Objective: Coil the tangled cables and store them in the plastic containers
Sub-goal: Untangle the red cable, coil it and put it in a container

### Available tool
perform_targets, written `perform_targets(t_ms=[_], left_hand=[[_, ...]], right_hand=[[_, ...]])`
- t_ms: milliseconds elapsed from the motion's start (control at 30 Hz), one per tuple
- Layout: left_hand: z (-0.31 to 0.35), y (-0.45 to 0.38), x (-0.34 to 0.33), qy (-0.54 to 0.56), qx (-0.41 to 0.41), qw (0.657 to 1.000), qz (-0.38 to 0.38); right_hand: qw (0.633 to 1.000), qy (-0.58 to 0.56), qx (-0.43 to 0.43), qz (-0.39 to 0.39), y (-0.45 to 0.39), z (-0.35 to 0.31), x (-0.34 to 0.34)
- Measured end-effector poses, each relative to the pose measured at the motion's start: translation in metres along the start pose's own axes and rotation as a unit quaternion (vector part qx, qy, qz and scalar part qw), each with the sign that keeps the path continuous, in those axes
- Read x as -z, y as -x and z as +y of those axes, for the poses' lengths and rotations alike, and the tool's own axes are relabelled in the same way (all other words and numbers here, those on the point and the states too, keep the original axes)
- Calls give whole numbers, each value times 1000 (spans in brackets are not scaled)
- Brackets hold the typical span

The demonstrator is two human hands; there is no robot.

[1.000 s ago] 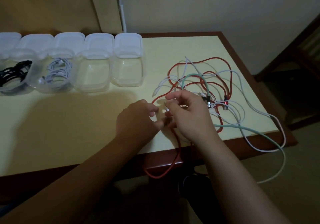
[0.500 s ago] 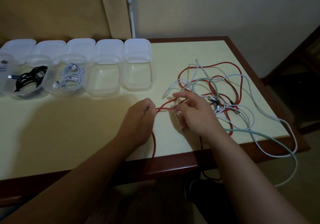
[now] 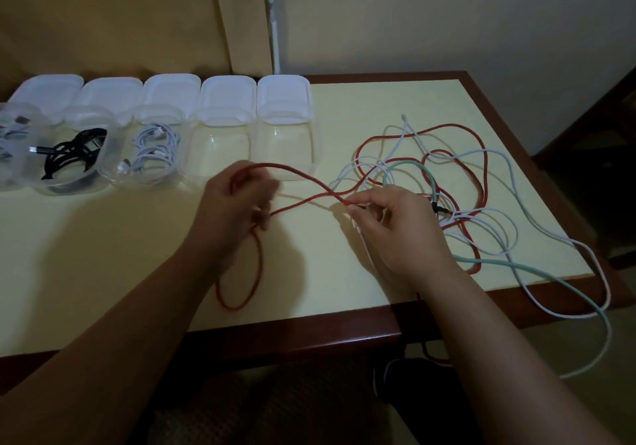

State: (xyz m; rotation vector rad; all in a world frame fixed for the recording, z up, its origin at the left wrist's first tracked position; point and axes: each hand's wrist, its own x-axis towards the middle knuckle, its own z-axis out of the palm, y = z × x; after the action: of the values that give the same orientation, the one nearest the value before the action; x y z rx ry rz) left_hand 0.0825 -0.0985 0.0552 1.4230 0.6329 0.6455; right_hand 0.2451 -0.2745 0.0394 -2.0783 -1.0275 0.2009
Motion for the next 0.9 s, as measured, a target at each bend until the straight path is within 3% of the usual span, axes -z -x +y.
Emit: perform_targets(t_ms=[100, 200, 333, 433, 533, 600, 633, 700, 767, 833, 900], left_hand=[[-14, 13, -21, -74, -48, 991, -101], [-24, 21, -42, -97, -96, 989, -56], [-16, 13, -44, -40, -52, 998, 1], [-1, 4, -37, 85, 18, 995, 50], [10, -7, -20, 288, 107, 944, 123], [10, -14, -3, 297, 117, 937, 144], [8, -18, 3, 234, 97, 957, 139], [0, -20, 10, -8, 6, 994, 107], [-10, -19, 8, -238, -61, 968, 45], [-21, -13, 4, -368, -52, 928, -12], [-30, -9, -1, -452, -57, 890, -21]], right_hand=[[998, 9, 67, 5, 3, -8, -2], [993, 22, 116, -24, 5, -13, -6], [993, 3, 114, -33, 4, -11, -8], [996, -20, 64, -53, 2, -4, -6], [999, -7, 29, -32, 1, 3, -2], [999, -7, 24, -21, 1, 3, 0], [999, -9, 24, -21, 2, 1, 0], [999, -13, 25, -24, 5, -3, -2], [999, -30, 16, -28, 6, -7, -3], [998, -56, 1, -22, 6, -8, -4], [997, -79, -7, -8, 5, -11, -4]])
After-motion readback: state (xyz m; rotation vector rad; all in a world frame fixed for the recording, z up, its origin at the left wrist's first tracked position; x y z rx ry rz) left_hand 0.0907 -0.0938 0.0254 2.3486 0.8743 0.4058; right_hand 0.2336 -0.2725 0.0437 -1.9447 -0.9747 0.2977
